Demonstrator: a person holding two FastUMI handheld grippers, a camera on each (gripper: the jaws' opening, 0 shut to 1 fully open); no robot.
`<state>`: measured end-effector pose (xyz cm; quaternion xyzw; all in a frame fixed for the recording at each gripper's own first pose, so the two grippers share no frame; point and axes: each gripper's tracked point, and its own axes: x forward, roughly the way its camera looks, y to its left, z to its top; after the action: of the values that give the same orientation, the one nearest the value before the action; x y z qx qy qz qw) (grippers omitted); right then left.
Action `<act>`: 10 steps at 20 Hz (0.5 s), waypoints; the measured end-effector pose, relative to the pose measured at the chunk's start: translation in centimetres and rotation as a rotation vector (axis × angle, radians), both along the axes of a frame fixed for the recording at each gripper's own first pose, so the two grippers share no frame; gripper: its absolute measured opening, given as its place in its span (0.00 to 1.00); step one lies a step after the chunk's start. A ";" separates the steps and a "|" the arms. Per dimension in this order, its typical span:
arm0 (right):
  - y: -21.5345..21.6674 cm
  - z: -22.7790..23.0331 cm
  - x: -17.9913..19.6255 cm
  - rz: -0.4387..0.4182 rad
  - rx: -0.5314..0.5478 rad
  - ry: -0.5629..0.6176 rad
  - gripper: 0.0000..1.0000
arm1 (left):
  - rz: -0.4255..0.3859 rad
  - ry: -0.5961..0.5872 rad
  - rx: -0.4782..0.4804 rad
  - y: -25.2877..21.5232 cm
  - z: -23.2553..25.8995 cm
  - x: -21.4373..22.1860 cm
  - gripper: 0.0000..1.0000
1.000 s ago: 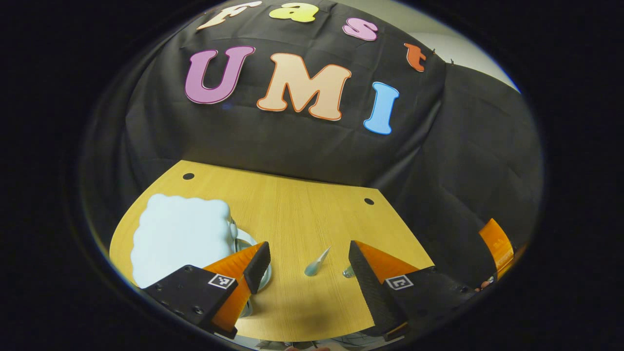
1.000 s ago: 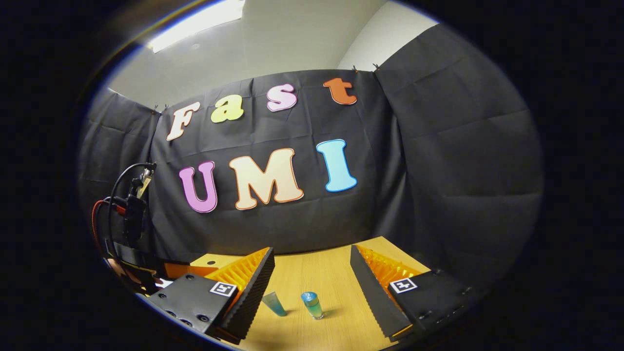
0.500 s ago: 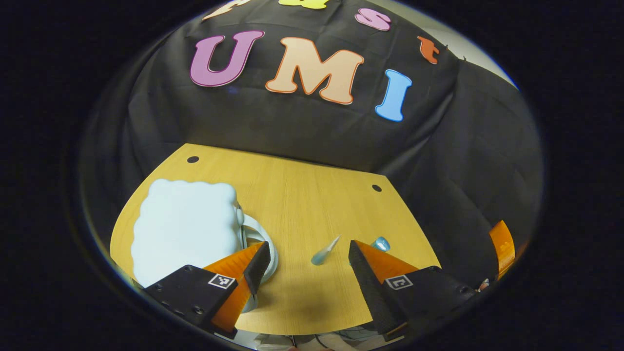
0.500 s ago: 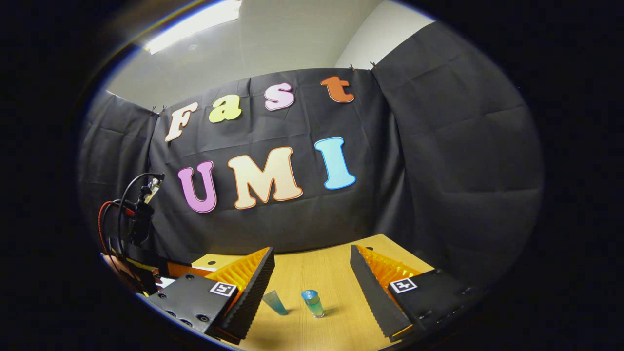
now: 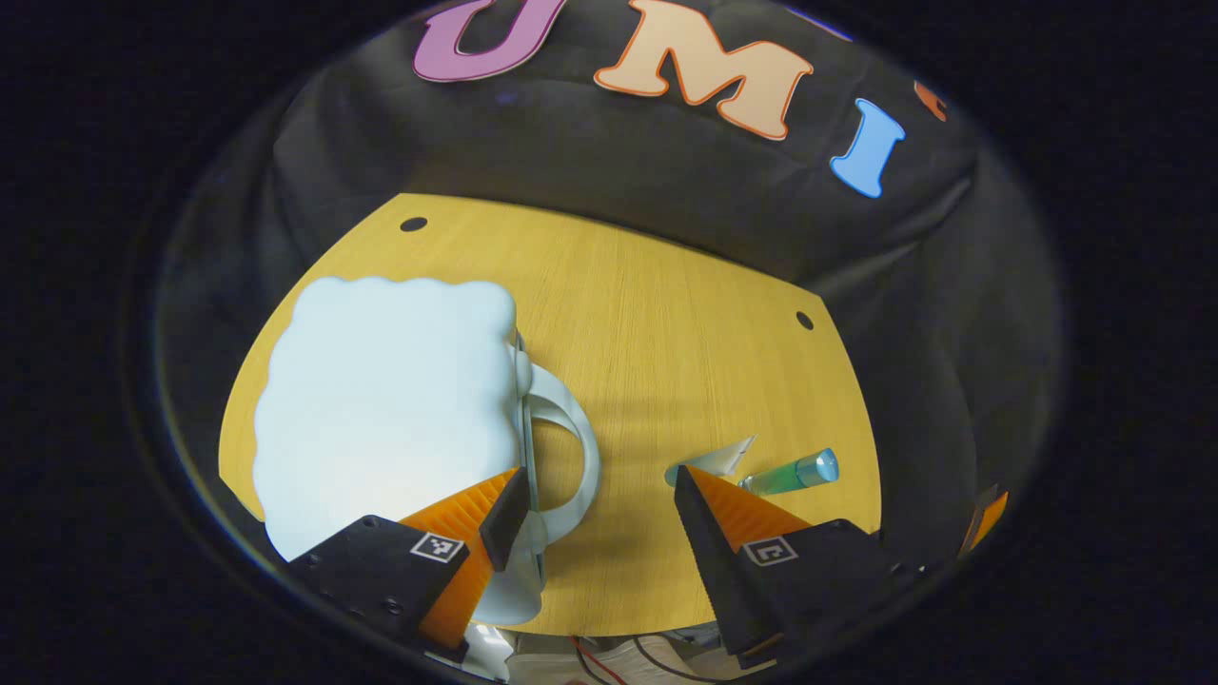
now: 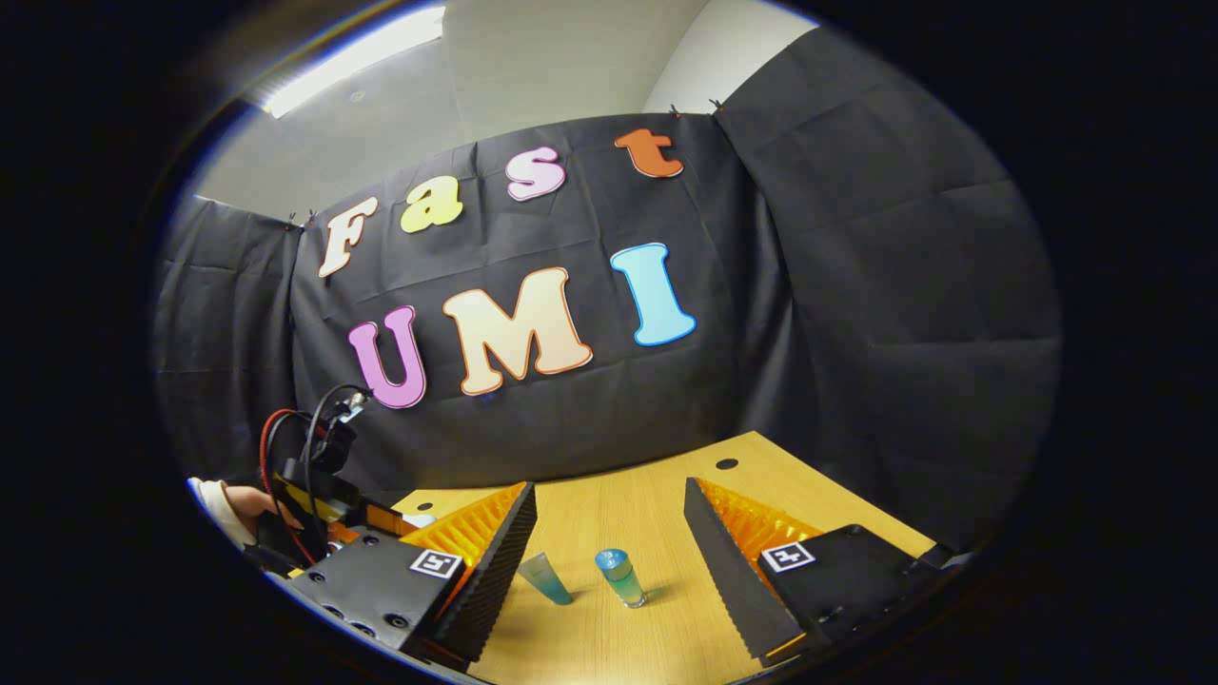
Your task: First open the suitcase, pack the skin care products into it, and then close the suitcase.
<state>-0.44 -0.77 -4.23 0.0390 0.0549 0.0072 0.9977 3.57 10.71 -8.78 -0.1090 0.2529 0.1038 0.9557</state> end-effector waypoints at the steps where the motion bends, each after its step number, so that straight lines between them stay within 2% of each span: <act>1: 0.0 0.0 0.0 0.000 0.003 0.003 0.98 | 0.002 0.025 -0.012 0.2 -0.3 0.6 0.89; 2: -0.1 -0.1 0.0 0.000 0.003 0.005 0.95 | 0.003 0.055 -0.022 0.5 -0.7 1.2 0.88; 7: -0.3 -0.5 -0.3 0.000 -0.007 0.019 0.98 | -0.002 0.182 -0.047 1.1 -2.7 3.7 0.83; 9: -0.4 -0.7 -0.3 -0.002 -0.002 0.027 0.95 | -0.006 0.218 -0.065 1.0 -3.5 4.7 0.77; 10: -0.4 -0.9 -0.4 -0.003 0.000 0.032 0.98 | -0.005 0.241 -0.069 1.0 -4.0 5.1 0.75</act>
<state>-0.86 -1.14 -5.11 0.0390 0.0707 0.0052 0.9967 8.72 11.75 -12.74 -0.1279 0.3698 0.1051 0.9142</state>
